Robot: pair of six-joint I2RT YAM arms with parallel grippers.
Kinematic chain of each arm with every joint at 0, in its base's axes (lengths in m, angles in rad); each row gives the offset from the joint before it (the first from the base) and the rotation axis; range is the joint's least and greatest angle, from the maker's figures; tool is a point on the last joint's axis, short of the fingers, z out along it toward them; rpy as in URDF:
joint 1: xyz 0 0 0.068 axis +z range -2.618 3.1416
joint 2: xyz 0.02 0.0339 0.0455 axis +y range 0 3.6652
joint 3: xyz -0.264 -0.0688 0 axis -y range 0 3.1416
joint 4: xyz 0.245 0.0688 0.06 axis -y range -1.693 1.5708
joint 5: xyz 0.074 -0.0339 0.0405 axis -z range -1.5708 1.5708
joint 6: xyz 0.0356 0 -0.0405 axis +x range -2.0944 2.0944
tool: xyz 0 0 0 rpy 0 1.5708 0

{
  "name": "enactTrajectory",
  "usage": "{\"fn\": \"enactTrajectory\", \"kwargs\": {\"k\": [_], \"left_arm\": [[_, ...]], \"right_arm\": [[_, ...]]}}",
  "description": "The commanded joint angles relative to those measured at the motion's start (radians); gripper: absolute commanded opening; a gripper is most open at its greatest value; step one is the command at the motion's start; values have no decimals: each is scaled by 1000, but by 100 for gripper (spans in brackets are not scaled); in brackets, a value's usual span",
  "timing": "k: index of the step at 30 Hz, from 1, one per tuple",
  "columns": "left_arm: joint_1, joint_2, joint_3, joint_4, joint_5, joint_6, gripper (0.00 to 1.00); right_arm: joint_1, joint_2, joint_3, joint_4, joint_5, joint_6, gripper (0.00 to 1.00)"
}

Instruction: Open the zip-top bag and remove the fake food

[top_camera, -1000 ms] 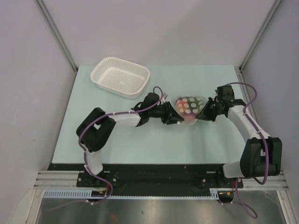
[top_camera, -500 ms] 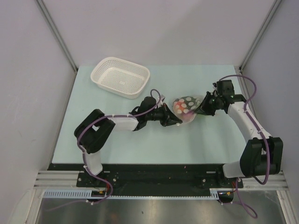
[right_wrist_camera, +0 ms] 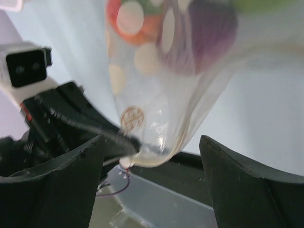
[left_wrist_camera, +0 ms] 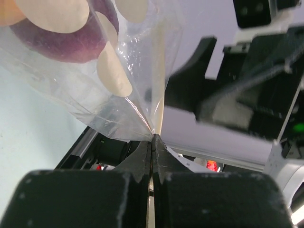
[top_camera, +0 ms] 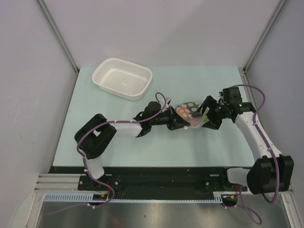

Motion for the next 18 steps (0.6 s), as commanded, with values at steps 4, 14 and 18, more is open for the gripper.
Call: {"fn": "enactTrajectory", "kwargs": {"k": [4, 14, 18], "left_arm": [[-40, -43, -27, 77, -74, -26, 0], [-59, -78, -85, 105, -99, -58, 0], [-60, -98, -122, 139, -111, -89, 6]], "right_arm": [[29, -225, -172, 78, -38, 324, 75], [21, -204, -242, 129, 74, 346, 46], [26, -149, -252, 158, 14, 337, 19]]}}
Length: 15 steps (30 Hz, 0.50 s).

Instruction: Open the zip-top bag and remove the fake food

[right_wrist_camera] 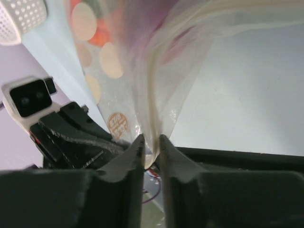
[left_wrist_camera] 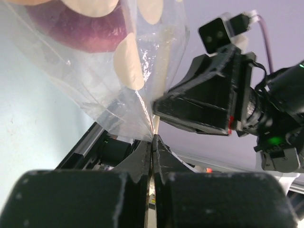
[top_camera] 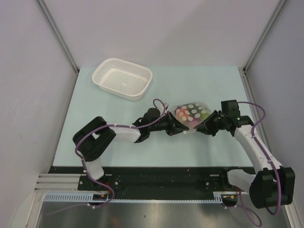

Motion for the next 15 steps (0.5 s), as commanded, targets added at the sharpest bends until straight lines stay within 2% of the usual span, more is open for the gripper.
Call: {"fn": "enactTrajectory", "kwargs": {"k": [1, 2, 3, 5, 6, 8, 11, 15], "left_arm": [[-10, -75, -42, 89, -18, -52, 8], [-10, -73, -45, 89, -15, -52, 10], [-10, -72, -49, 82, -12, -54, 20], [-10, -67, -59, 78, -13, -58, 32], [-9, -67, -62, 72, -10, -63, 41], [-6, -46, -61, 67, -1, -66, 45], [-3, -9, -56, 96, 13, -81, 45], [2, 22, -47, 144, 17, -98, 35]], "right_arm": [[-1, 51, -5, 63, -22, -1, 14], [0, 51, -7, 63, -23, -6, 8], [-3, 50, -5, 59, -23, -9, 0], [-6, 39, -1, 54, -25, -27, 0], [-9, 28, 3, 52, -25, -36, 0], [-10, 21, 6, 43, -31, -64, 0], [-21, 22, 1, 45, -72, -116, 0], [-33, 33, 1, 45, -124, -177, 0]]}}
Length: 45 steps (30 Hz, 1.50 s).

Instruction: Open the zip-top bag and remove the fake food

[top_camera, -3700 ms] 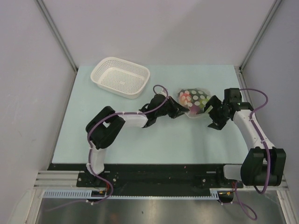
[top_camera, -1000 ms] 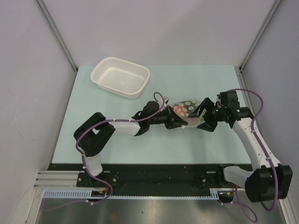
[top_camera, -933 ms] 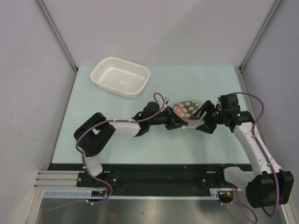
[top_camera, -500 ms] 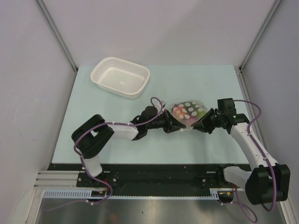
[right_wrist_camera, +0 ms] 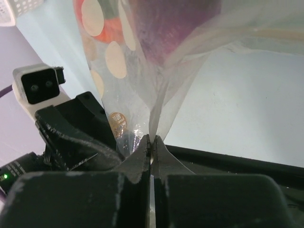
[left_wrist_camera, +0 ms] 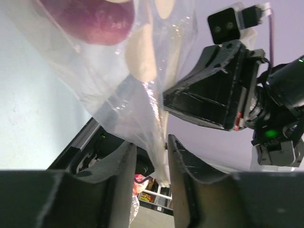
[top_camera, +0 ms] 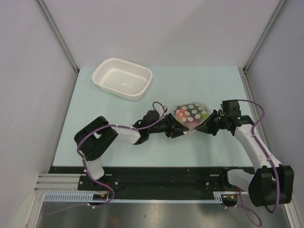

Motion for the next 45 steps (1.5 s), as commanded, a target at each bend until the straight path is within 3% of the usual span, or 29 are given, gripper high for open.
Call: {"fn": "enactTrajectory", "kwargs": {"k": [1, 4, 9, 12, 14, 15, 18, 20, 24, 28, 32, 45], "left_arm": [[6, 24, 10, 88, 16, -37, 35], [8, 32, 27, 85, 26, -26, 27], [8, 28, 24, 98, 18, -23, 1], [8, 22, 32, 108, 10, -14, 0], [6, 16, 35, 108, -3, -9, 0], [4, 15, 39, 106, -8, -7, 0], [1, 2, 41, 105, -39, -3, 0], [0, -13, 47, 67, -53, 20, 0], [-9, -41, 107, -87, -79, 98, 0], [-25, -80, 131, -216, -146, 157, 0], [-34, -87, 133, -221, -160, 155, 0], [-46, -90, 87, -155, -149, 115, 0]], "right_arm": [[-22, -11, 10, 16, -70, -97, 0], [-34, -16, 12, 13, -68, -126, 0], [-42, 3, 45, -8, -32, -173, 0], [-36, 26, 87, -51, -2, -206, 0], [-30, 38, 114, -105, 4, -200, 12], [-24, 38, 121, -123, 4, -189, 26], [9, -2, 112, -159, -34, -94, 41], [38, -43, 93, -134, -54, 30, 46], [131, -146, 18, -38, -44, 248, 45], [168, -189, -36, 7, -5, 343, 38], [177, -203, -60, 36, 17, 386, 33], [177, -217, -97, 107, 45, 434, 33]]}}
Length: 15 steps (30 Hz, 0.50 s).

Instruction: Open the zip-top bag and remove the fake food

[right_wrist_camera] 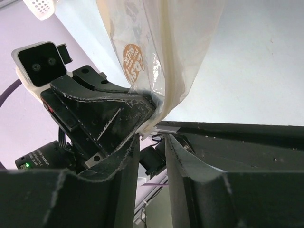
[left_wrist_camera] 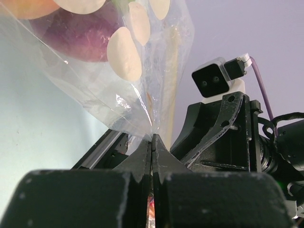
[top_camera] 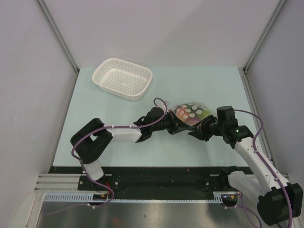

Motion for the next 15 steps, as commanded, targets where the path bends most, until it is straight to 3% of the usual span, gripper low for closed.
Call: {"fn": "enactTrajectory", "kwargs": {"k": [1, 15], "left_arm": [[-10, -42, -13, 46, -4, -16, 0], [-8, -47, -16, 54, 1, -13, 0]], "right_arm": [[4, -22, -6, 35, 27, 33, 33], [7, -29, -7, 18, 53, 37, 30]]}}
